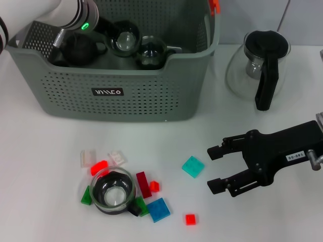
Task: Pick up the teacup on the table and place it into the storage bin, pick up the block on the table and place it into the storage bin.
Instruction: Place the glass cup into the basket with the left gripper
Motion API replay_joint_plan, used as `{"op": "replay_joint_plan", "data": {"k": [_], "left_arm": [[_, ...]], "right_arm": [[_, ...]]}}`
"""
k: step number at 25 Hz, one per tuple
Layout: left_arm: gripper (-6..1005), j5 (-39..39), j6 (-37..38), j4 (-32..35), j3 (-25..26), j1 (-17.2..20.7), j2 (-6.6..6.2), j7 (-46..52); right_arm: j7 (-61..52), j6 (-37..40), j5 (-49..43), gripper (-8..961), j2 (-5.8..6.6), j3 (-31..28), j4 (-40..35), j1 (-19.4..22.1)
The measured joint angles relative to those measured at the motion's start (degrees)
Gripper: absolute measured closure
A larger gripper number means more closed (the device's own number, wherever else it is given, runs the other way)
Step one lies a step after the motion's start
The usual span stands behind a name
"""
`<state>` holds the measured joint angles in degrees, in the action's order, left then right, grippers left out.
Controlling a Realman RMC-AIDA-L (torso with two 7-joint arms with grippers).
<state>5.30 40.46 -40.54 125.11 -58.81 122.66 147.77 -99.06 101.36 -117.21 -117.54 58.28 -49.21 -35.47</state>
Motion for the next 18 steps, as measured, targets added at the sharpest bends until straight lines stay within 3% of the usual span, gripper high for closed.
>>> {"op": "replay_joint_plan", "data": {"k": [18], "left_arm": [[936, -0.1, -0.1, -0.1, -0.2, 0.9, -0.04, 0.1]], "right_arm": [[-0.5, -0.4, 0.0, 37, -0.08, -0.2, 0.0, -0.4]]}}
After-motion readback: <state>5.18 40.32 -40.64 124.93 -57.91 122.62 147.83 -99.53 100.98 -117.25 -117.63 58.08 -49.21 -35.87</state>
